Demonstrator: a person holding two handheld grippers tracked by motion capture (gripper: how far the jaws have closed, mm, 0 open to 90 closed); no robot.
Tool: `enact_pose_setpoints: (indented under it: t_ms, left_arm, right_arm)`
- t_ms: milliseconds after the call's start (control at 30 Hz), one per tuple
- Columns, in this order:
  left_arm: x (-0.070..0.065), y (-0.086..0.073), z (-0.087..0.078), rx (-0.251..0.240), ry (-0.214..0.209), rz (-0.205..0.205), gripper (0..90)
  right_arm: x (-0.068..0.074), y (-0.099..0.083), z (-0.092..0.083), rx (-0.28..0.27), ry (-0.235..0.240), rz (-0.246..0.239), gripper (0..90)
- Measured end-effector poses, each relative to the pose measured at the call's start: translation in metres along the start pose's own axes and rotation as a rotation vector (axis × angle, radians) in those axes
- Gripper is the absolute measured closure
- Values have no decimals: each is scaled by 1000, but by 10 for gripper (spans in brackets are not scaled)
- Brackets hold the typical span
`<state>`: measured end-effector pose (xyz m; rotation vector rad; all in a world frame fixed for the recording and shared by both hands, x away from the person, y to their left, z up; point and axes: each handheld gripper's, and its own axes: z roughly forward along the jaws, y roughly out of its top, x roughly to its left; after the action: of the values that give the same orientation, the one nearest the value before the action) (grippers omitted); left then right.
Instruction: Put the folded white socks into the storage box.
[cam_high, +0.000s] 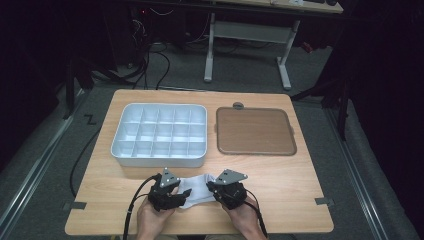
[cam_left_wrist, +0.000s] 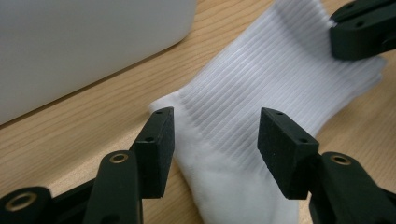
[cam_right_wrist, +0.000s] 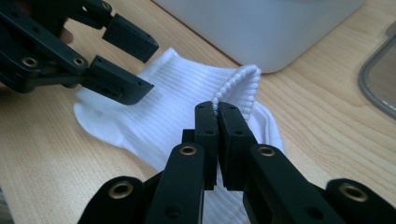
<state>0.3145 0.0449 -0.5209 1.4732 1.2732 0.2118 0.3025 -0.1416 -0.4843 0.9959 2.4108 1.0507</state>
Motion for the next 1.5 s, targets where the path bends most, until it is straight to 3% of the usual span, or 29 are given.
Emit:
enact_pose_setpoints:
  t_ms: [133, 267, 300, 467, 767, 1100, 1333, 1467, 1500]
  left_arm:
    - [1, -10, 6, 44, 32, 49, 476]
    - [1, -11, 7, 48, 26, 36, 477]
    - [2, -11, 8, 60, 23, 16, 476]
    - [0, -12, 9, 56, 36, 32, 473]
    - [8, -7, 15, 22, 56, 14, 459]
    - [11, -4, 16, 16, 65, 0, 459]
    - [16, 3, 14, 16, 72, -38, 434]
    - [17, 12, 12, -10, 64, -76, 413]
    - [17, 15, 12, -12, 61, -82, 409]
  right_arm:
    - [-3, -5, -4, 9, -13, 2, 875]
    - [-8, -13, -1, 46, -29, 10, 876]
    - [-13, -21, 4, 74, -44, 21, 877]
    - [-16, -27, 12, 101, -64, 24, 876]
    - [-16, -25, 19, 84, -90, 7, 863]
    - [-17, -24, 20, 72, -74, 29, 801]
    - [-17, -21, 15, 44, -54, 57, 710]
    - [-16, -17, 10, 18, -53, 64, 715]
    - [-15, -13, 6, 12, -44, 54, 755]
